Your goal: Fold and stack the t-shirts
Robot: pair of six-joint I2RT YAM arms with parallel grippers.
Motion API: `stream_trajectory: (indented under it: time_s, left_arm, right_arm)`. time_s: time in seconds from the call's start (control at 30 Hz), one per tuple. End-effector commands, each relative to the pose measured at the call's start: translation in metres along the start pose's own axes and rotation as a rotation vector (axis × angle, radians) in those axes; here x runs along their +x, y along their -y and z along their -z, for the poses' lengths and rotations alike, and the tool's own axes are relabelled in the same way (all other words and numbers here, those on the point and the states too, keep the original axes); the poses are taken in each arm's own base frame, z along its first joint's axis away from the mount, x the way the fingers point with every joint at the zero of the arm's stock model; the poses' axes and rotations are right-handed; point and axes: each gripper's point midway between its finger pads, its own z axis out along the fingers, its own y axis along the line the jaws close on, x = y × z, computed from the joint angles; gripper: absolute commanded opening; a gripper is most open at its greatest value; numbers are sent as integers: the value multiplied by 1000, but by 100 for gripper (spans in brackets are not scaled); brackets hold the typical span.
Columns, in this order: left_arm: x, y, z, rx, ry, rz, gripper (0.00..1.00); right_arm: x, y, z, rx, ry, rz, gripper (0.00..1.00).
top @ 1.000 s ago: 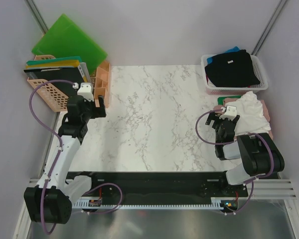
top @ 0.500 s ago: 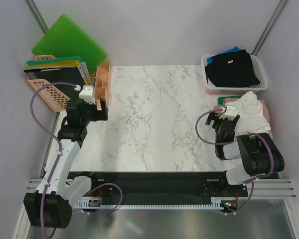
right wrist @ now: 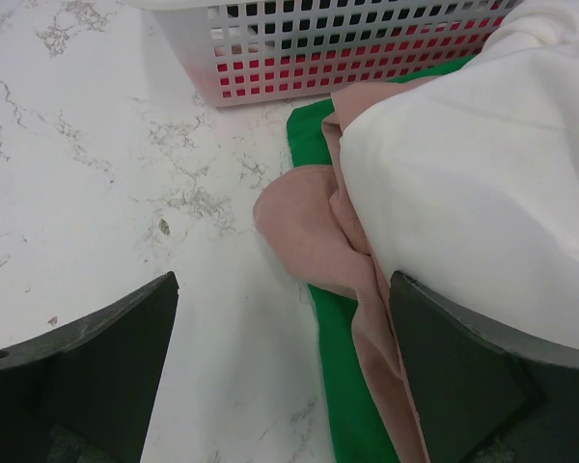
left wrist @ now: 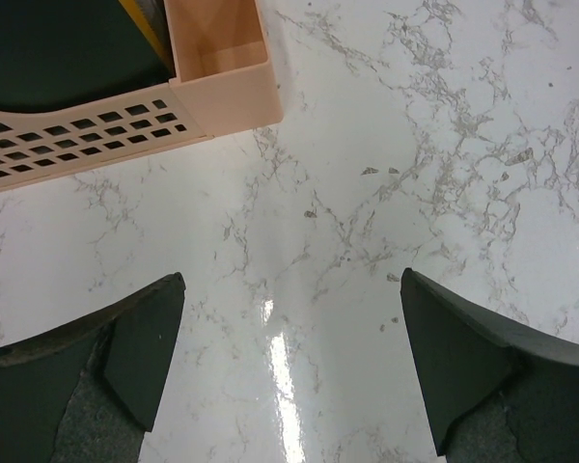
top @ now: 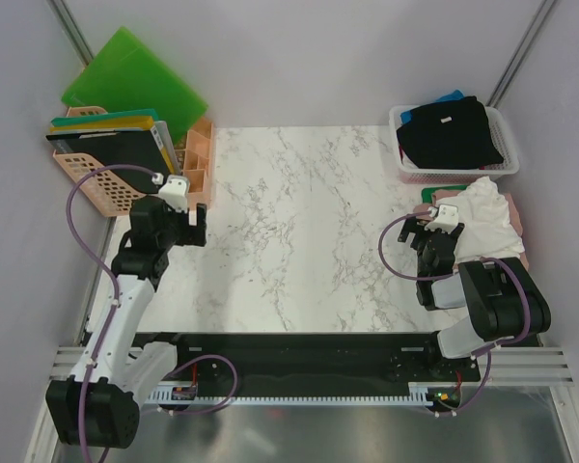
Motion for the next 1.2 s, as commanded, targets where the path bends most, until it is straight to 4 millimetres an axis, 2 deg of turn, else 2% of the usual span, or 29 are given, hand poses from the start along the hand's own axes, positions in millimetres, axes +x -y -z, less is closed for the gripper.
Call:
stream_trajectory:
  time_s: [0.0,0.23,0.4,0.53,0.63,0.67,0.8,0.9,0.93,0.97,1.13,1.17]
  left_arm:
    - [-2,2,12,18,12,-53,100]
    - [29,21,5,99,-41,19,100]
    - [32,24,-7,109,-85,63,100]
    - [32,26,-9,116,-90,86,100]
    - [37,29,-8,129,-60,72,100]
    - [47,34,-8,149,-65,74,100]
    - [39,40,0,183,22,57,100]
    - [28,42,3,199,53,66,100]
    - [23,43,3,205,56,69,100]
    - [23,44,1,212,50,73,100]
    - [23,42,1,202,34,71,100]
    - [21,42,3,204,48,67,100]
  right_arm:
    - [-15,0,-5,11,46,-30,98]
    - [-15,0,-5,11,46,-29,98]
    - [-15,0,-5,11,47,-30,98]
    - [-15,0,-5,11,46,-30,98]
    - [-16,0,-6,10,47,-30,98]
    - [-16,-1,-7,8,44,-29,98]
    - [-15,-1,-5,4,44,-29,98]
    - [-15,-9,-6,-46,45,-3,98]
    - [-14,-20,-6,-111,36,26,98]
    - [-15,-30,-4,-174,41,37,98]
    - [-15,-30,-2,-176,42,39,98]
    - [-20,-34,-3,-198,52,36,98]
